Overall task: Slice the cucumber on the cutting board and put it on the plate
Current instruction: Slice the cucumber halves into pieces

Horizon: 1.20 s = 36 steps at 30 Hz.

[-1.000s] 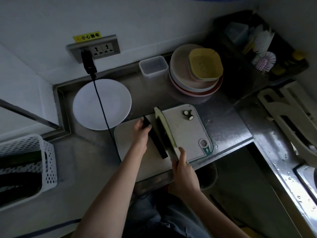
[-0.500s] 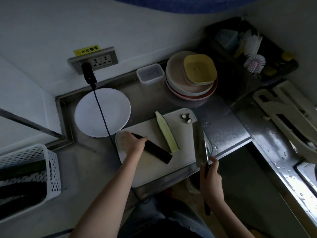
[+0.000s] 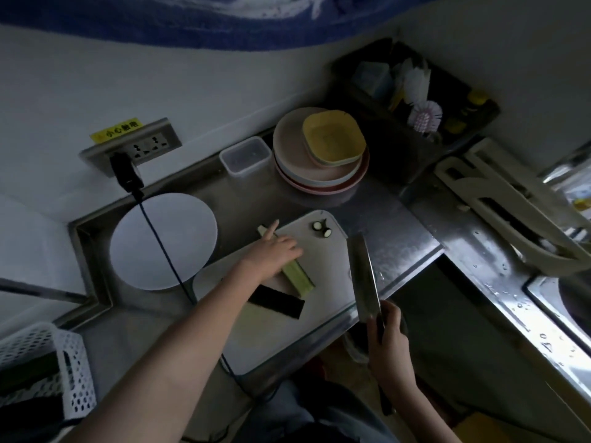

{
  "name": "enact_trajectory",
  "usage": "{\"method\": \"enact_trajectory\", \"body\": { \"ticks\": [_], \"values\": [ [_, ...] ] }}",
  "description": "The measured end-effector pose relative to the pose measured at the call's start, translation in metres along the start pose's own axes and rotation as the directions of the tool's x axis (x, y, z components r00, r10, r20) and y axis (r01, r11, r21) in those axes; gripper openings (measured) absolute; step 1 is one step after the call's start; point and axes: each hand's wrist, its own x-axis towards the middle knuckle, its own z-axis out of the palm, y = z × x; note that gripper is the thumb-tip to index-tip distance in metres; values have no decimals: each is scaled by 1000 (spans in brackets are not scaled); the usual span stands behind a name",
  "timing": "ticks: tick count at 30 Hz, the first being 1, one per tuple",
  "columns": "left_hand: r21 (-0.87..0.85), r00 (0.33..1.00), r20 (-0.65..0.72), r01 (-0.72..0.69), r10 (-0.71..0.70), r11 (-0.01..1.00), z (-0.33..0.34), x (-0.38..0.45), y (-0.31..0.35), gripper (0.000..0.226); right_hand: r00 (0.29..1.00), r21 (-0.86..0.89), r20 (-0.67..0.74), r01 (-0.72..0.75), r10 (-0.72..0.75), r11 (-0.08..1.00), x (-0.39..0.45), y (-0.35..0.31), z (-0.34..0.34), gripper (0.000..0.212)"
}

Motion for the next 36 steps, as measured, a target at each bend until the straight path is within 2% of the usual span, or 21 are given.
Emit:
{"method": "enact_trajectory", "body": {
  "ticks": [3, 6, 9, 11, 13, 15, 17, 19, 25, 27, 29, 31, 33, 35, 36],
  "values": [
    [-17, 999, -47, 13, -14, 1000, 1, 6, 3, 46, 999, 14, -33, 4, -4, 1000, -1, 0, -3, 32],
    [-113, 973, -228, 8, -34, 994, 6, 19, 6, 47, 997, 32, -77, 13, -10, 999, -1, 0, -7, 29],
    [-161, 984, -162, 45, -72, 986, -2, 31, 18, 40, 994, 45, -110, 8, -3, 999, -1, 1, -9, 26],
    [-40, 983, -145, 104, -109, 994, -2, 36, 28, 49, 993, 49, -114, -7, 12, 999, -1, 3, -10, 26],
    [-10, 983, -108, 150, -151, 989, 3, 40, 34, 60, 993, 54, -117, -15, 21, 998, -2, 5, -11, 27],
    [-37, 988, -30, 153, -154, 988, 9, 41, 35, 50, 992, 56, -119, -24, 31, 998, -3, 6, -10, 28],
    [-142, 994, -7, 108, -110, 984, 13, 39, 30, 53, 992, 65, -120, -38, 46, 997, -5, 7, -9, 26],
    [-200, 998, -15, 60, -64, 978, 17, 31, 22, 55, 992, 67, -113, -39, 46, 997, -7, 6, -7, 26],
    [-250, 997, -56, 37, -53, 968, 24, 14, 17, 59, 994, 64, -100, 50, -44, 997, -8, -6, -3, 23],
    [-328, 983, -172, 8, -69, 945, 22, 6, 17, 61, 995, 58, -75, 73, -69, 996, -5, -9, 0, 23],
    [-391, 929, -321, 49, -186, 919, 23, -6, 9, 59, 996, 61, -47, 81, -78, 995, -2, -9, 3, 21],
    [-479, 860, -327, 207, -392, 853, 30, -32, -2, 46, 996, 65, -15, 89, -89, 994, -1, -7, 6, 22],
    [-525, 787, -307, 329, -535, 785, 41, -65, -13, 29, 994, 61, 25, 100, -102, 993, -1, -7, 10, 24],
    [-538, 760, -299, 366, -578, 759, 56, -97, -18, 23, 988, 45, 67, 133, -136, 990, -2, -8, 17, 23],
    [-522, 780, -293, 354, -553, 776, 63, -109, -17, 26, 984, 35, 91, 151, -154, 988, -3, -10, 20, 23]
  ]
}}
